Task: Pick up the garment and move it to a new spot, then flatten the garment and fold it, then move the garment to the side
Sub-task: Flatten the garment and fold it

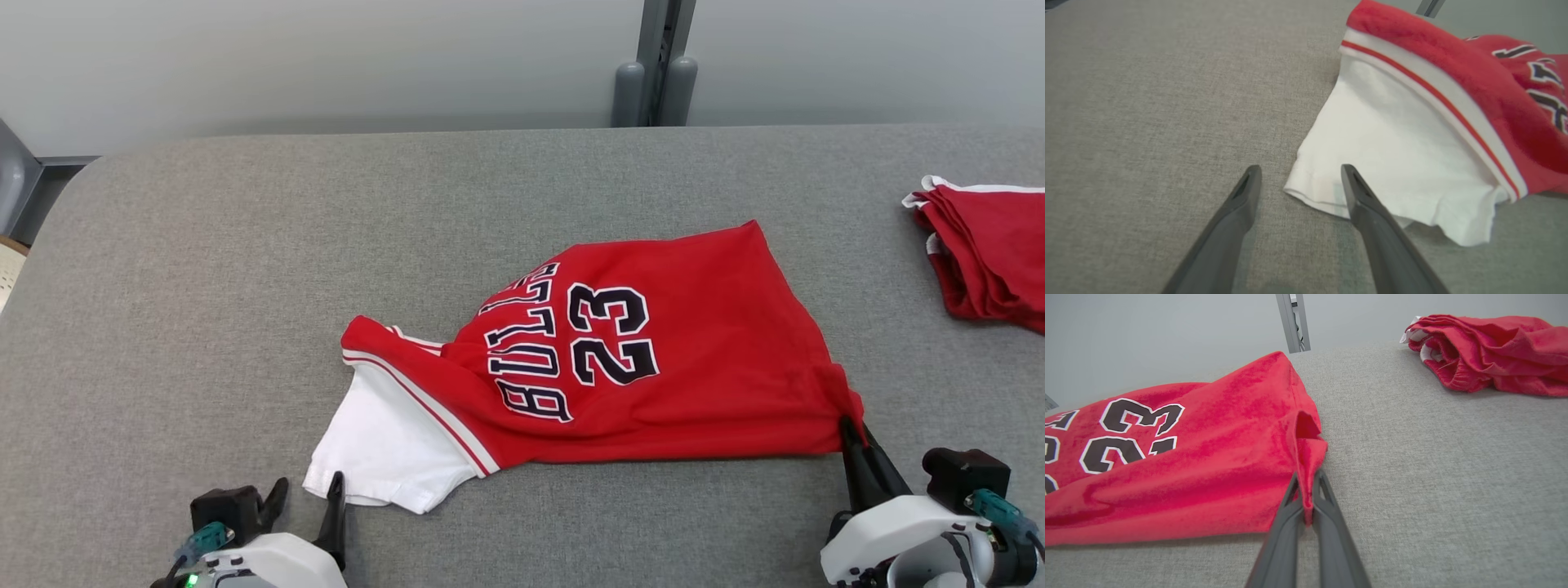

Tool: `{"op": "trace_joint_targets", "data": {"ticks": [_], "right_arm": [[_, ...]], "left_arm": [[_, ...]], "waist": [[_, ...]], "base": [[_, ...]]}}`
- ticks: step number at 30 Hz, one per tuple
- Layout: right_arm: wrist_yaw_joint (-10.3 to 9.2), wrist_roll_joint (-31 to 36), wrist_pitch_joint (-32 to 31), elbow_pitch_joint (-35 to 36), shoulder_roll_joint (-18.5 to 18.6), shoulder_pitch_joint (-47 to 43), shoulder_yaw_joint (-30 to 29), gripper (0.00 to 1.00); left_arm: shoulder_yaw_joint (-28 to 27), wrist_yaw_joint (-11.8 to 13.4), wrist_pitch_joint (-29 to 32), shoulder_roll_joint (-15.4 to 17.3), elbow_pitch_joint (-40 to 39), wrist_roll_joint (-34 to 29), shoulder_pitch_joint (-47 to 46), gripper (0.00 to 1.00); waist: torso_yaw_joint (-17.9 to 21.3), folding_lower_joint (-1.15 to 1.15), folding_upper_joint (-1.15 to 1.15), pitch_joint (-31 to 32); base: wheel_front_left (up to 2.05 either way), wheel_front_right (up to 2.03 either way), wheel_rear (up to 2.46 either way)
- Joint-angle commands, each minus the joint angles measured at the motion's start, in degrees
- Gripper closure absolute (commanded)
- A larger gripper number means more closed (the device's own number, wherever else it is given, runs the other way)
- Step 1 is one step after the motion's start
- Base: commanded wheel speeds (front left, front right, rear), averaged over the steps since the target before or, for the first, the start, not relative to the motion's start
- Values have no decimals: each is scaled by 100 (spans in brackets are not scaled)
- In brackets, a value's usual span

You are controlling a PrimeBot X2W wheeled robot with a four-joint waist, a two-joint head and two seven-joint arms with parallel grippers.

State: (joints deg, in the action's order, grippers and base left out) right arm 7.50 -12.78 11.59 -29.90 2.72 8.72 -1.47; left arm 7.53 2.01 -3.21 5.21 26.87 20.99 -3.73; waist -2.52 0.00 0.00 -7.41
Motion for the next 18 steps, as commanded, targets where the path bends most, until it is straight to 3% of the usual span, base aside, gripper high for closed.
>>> {"op": "trace_joint_targets", "data": {"ticks": [1,10,12,14,15,18], "right_arm": [[-1,5,-27,51,36,-51,2,100],[-1,-83,-141,314,38,-115,105,100],[-1,-74,-154,353,38,-117,97,100],[-1,-65,-163,387,38,-121,83,100],[-1,-62,-163,402,38,-128,79,100],[-1,-59,-167,433,38,-147,78,100]], "left_arm": [[21,-22,38,48,36,-42,-85,0],[228,-92,390,78,486,-78,-389,0],[299,-115,534,61,573,-80,-391,54],[326,-101,574,45,592,-59,-410,88],[334,-91,582,43,590,-53,-419,100],[358,-112,514,41,534,-36,-426,100]], "waist": [[5,0,0,-12],[49,0,0,-92],[58,0,0,-96],[60,0,0,-97],[60,0,0,-95],[56,0,0,-86]], "base": [[0,0,0],[0,0,0],[0,0,0],[0,0,0],[0,0,0],[0,0,0]]}}
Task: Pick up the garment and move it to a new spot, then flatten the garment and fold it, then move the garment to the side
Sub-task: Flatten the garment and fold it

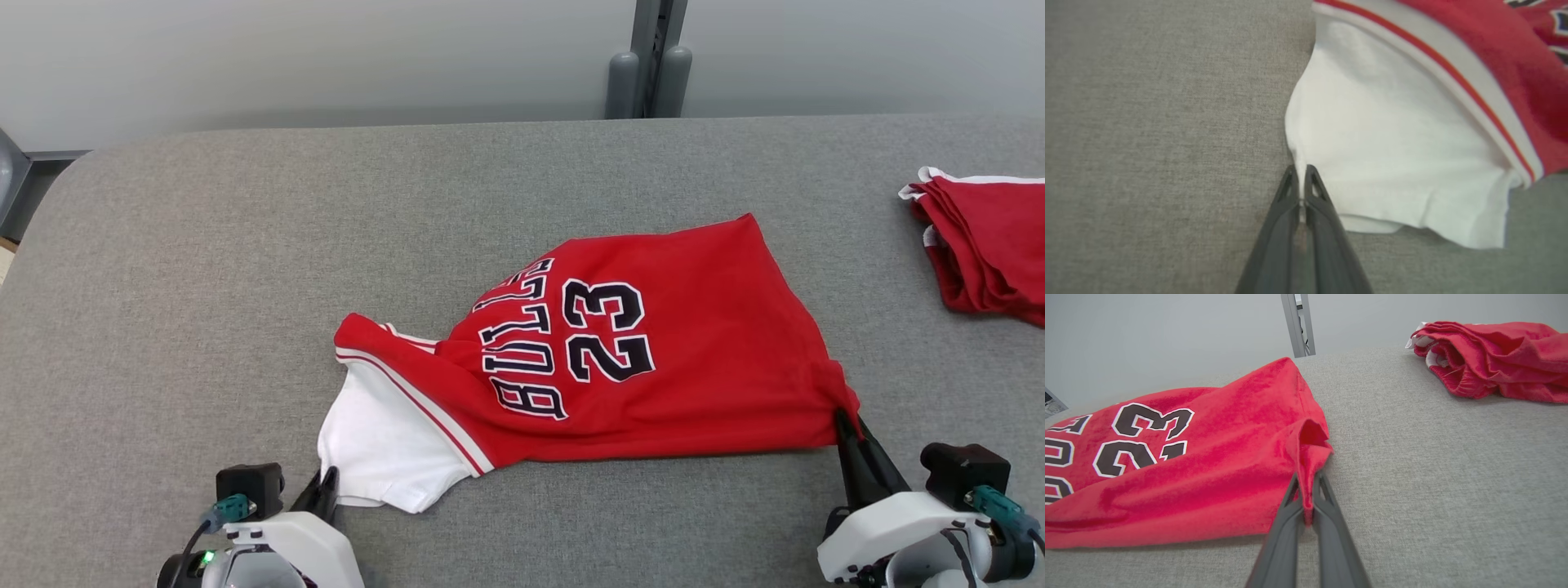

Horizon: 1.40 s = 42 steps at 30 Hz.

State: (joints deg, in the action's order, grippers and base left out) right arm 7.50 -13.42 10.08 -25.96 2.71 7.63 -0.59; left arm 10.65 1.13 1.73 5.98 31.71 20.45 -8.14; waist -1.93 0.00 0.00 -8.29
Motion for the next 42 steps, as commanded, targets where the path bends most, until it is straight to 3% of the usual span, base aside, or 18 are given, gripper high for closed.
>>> {"op": "trace_joint_targets", "data": {"ticks": [1,10,20,34,42], "right_arm": [[-1,2,-16,51,39,-39,-10,100],[-1,-318,128,287,37,33,162,100],[-1,-1227,73,1239,52,-97,289,100],[0,-1623,-513,3595,244,-521,-23,100],[0,-1589,-970,4700,213,-788,-363,100]], "left_arm": [[46,-41,-15,-32,8,17,11,100],[-118,-103,-832,-66,-796,206,101,100],[-203,-265,-1327,-210,-2414,767,503,100],[-269,-86,-1115,-216,-5192,1195,764,100],[-374,152,-558,87,-6479,969,530,100]], "waist": [[-6,0,0,6],[-18,0,0,107],[43,0,0,390],[204,0,0,742],[322,0,0,590]], "base": [[0,0,0],[0,0,0],[0,0,0],[0,0,0],[0,0,0]]}}
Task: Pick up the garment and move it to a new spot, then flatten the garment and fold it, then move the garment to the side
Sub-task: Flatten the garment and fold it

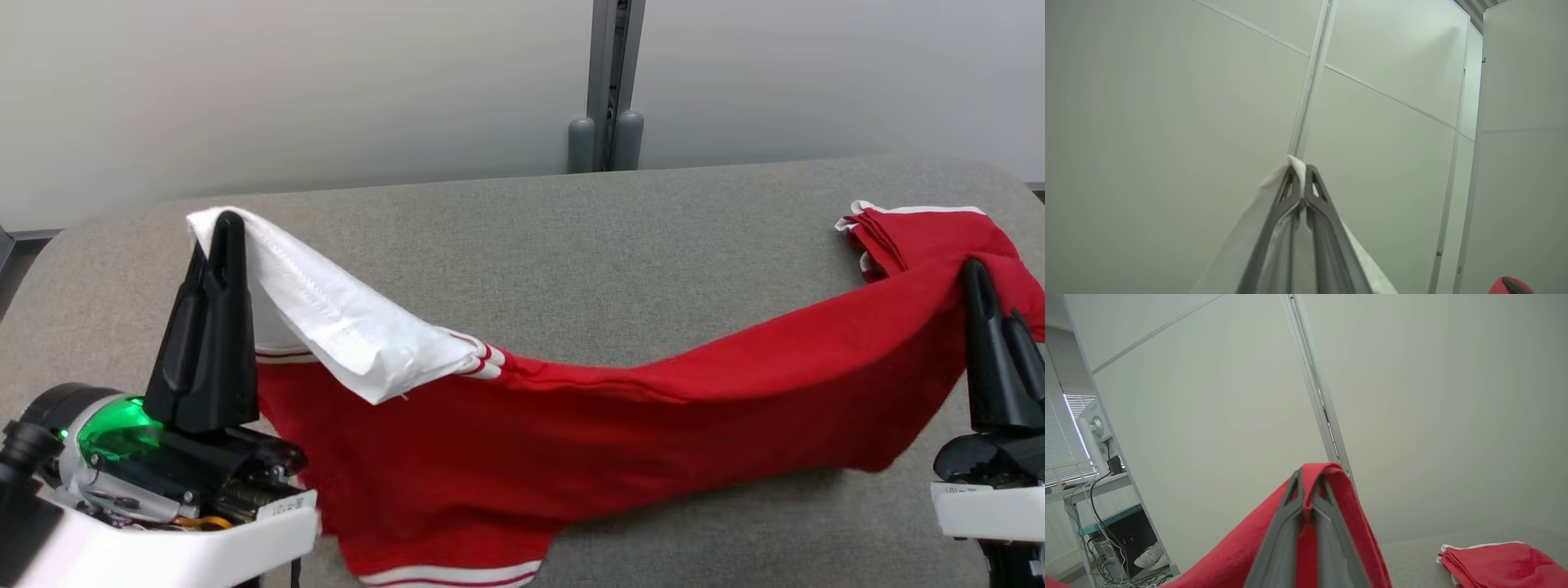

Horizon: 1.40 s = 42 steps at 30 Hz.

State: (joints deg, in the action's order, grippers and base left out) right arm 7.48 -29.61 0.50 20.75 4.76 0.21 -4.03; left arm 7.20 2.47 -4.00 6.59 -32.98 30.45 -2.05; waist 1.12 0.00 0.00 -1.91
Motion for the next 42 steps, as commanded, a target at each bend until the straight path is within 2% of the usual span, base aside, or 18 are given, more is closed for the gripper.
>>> {"op": "trace_joint_targets", "data": {"ticks": [1,8,11,14,15,16,21,22,26,29,34,38,42], "right_arm": [[3,37,-54,88,1,-48,-40,100],[3,-24,-237,-69,-43,525,93,100],[3,-55,-333,-371,15,1244,169,100],[3,-4,-389,-843,75,2311,226,100],[3,38,-396,-1269,63,3179,284,100],[3,69,-372,-1497,55,3630,297,100],[2,277,-85,-2966,-38,5886,290,100],[2,277,-85,-2966,-38,5886,290,100],[3,641,204,-4348,-116,7318,37,100],[3,1051,436,-5269,-146,8048,-38,100],[2,1427,828,-6422,-165,8653,-115,100],[3,1418,1112,-7131,-171,8543,-73,100],[3,1286,1306,-7596,-166,8257,187,100]], "left_arm": [[-45,26,87,74,-54,-38,-144,100],[-57,-100,493,278,317,87,-1030,100],[-85,-182,704,410,777,100,-1804,100],[-149,-237,980,622,1484,-29,-2965,100],[-183,-261,1105,818,2018,-223,-3873,100],[-155,-292,1169,891,2309,-318,-4314,100],[-99,-265,1008,1067,3856,-828,-6551,100],[-99,-265,1008,1067,3856,-828,-6551,100],[65,-177,582,1031,4998,-1246,-7797,100],[225,-181,208,957,5673,-1476,-8444,100],[267,-184,-303,628,6562,-1382,-8770,100],[222,-329,-701,436,7057,-1155,-8410,100],[185,-569,-987,307,7183,-967,-7800,100]], "waist": [[25,0,0,-98],[46,0,0,-731],[54,0,0,-1131],[70,0,0,-1552],[130,0,0,-1842],[148,0,0,-1982],[215,0,0,-2446],[215,0,0,-2446],[173,0,0,-2543],[105,0,0,-2676],[-105,0,0,-3095],[-259,0,0,-3402],[-329,0,0,-3538]], "base": [[0,0,0],[0,0,0],[0,0,0],[0,0,0],[0,0,0],[0,0,0],[0,0,0],[0,0,0],[0,0,0],[0,0,0],[0,0,0],[0,0,0],[0,0,0]]}}
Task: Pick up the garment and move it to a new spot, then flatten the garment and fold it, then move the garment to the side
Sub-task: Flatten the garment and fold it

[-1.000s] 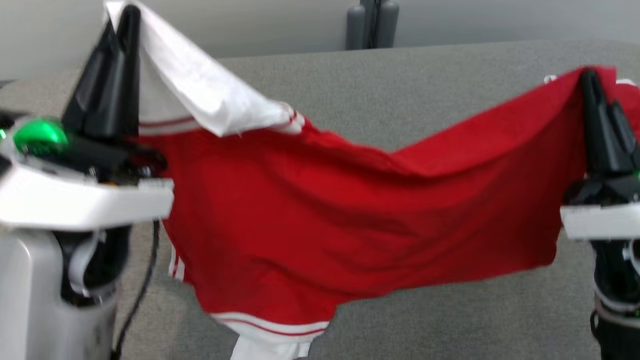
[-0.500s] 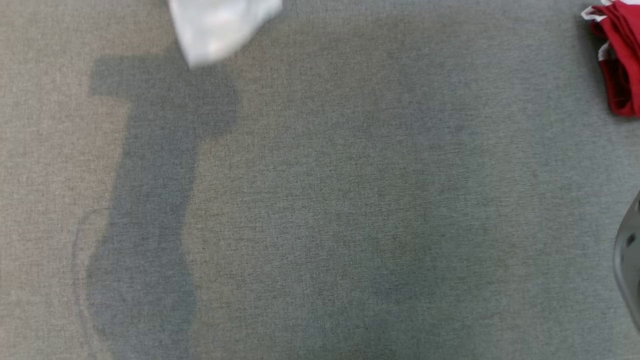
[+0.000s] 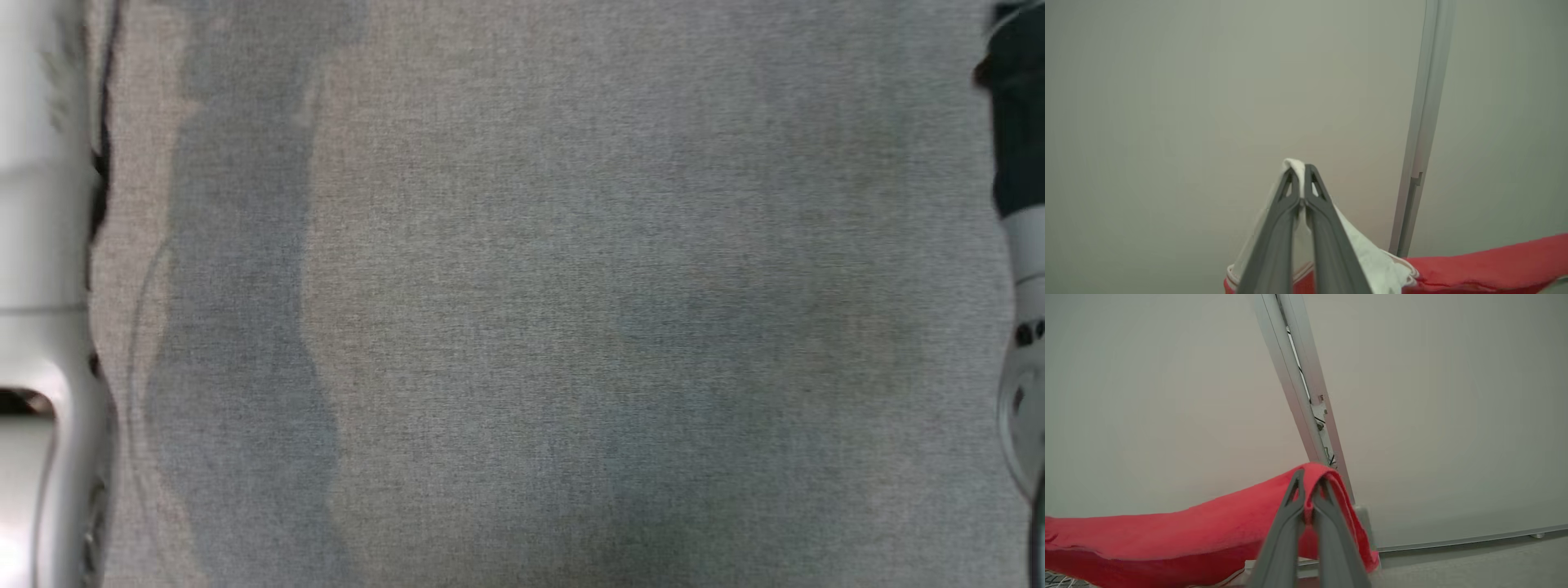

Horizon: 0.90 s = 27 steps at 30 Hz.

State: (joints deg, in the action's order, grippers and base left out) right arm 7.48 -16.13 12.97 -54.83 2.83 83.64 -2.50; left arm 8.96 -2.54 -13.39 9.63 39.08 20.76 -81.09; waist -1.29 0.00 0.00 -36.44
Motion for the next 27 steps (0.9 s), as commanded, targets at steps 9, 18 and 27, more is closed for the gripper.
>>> {"op": "trace_joint_targets", "data": {"ticks": [9,18,27], "right_arm": [[3,-985,147,-5,158,-891,773,100],[3,-1927,164,868,623,-2070,1423,100],[3,-2266,237,1865,799,-3528,1553,100]], "left_arm": [[42,-388,-172,226,-1102,257,1643,100],[-192,-230,-90,285,-3012,742,3663,100],[-282,66,-134,0,-4067,998,5657,100]], "waist": [[-92,0,0,13],[-111,0,0,355],[-138,0,0,823]], "base": [[0,0,0],[0,0,0],[0,0,0]]}}
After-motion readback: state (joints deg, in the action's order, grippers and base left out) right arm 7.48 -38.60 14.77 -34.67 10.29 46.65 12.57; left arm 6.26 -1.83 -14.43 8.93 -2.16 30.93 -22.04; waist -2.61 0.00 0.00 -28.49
